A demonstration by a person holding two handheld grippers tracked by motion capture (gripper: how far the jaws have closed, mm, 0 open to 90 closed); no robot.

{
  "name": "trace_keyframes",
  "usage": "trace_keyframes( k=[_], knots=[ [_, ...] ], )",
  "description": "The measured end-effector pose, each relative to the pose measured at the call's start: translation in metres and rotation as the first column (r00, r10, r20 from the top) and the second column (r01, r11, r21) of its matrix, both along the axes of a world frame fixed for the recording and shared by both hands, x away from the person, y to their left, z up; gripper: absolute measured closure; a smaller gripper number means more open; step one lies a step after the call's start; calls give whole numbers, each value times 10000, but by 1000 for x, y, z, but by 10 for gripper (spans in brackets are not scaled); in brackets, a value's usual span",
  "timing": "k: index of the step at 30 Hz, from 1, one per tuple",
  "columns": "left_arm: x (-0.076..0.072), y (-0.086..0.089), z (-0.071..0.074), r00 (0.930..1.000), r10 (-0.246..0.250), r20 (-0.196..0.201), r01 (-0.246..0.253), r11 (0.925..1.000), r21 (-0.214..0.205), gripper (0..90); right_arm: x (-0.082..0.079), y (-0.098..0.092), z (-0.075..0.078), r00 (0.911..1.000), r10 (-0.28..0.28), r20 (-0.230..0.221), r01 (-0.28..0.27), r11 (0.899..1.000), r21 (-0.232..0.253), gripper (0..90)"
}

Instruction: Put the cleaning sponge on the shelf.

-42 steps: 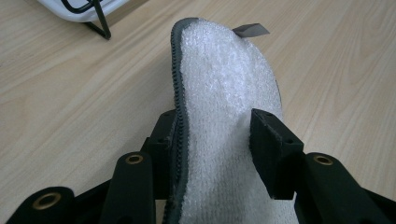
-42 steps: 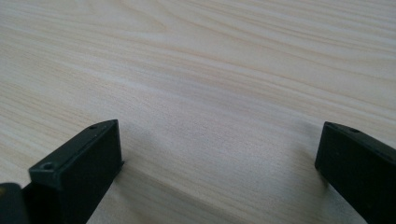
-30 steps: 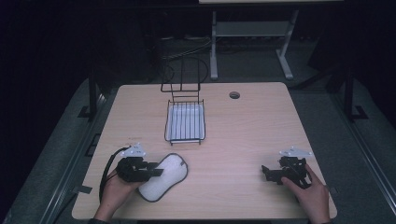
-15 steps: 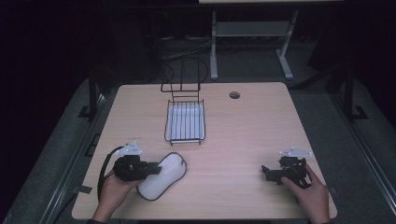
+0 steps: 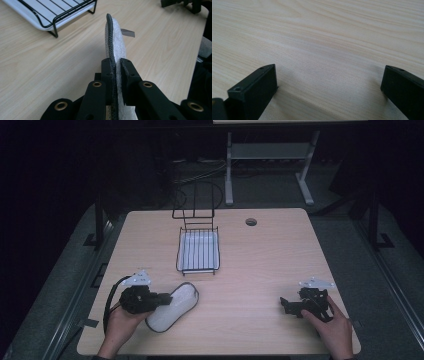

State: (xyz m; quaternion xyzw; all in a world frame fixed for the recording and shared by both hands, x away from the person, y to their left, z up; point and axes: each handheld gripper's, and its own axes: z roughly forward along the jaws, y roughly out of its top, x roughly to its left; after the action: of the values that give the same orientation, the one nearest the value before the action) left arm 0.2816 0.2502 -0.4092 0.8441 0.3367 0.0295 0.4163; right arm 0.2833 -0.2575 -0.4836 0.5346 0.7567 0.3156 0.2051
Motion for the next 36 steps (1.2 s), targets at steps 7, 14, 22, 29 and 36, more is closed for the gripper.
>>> trace_keyframes(
  k=[7,14,22,29,36],
  knots=[
    [-1,-2,4,10000,83,-19,-83,10000,-55,810,0,0,0,10000,2,2,-2,10000,-3,0],
    [0,-3,12,9997,217,128,-215,9997,-145,810,0,0,0,10000,8,0,-8,10000,-11,1],
    [5,-3,21,9992,214,344,-202,9992,-358,813,0,0,0,10000,11,1,-11,10000,-12,0],
    [10,-7,25,9989,229,417,-214,9991,-374,813,0,0,0,10000,14,1,-14,10000,-18,1],
    [16,-4,28,9980,411,471,-381,9974,-618,814,0,0,0,10000,5,1,-5,10000,-7,1]
  ],
)
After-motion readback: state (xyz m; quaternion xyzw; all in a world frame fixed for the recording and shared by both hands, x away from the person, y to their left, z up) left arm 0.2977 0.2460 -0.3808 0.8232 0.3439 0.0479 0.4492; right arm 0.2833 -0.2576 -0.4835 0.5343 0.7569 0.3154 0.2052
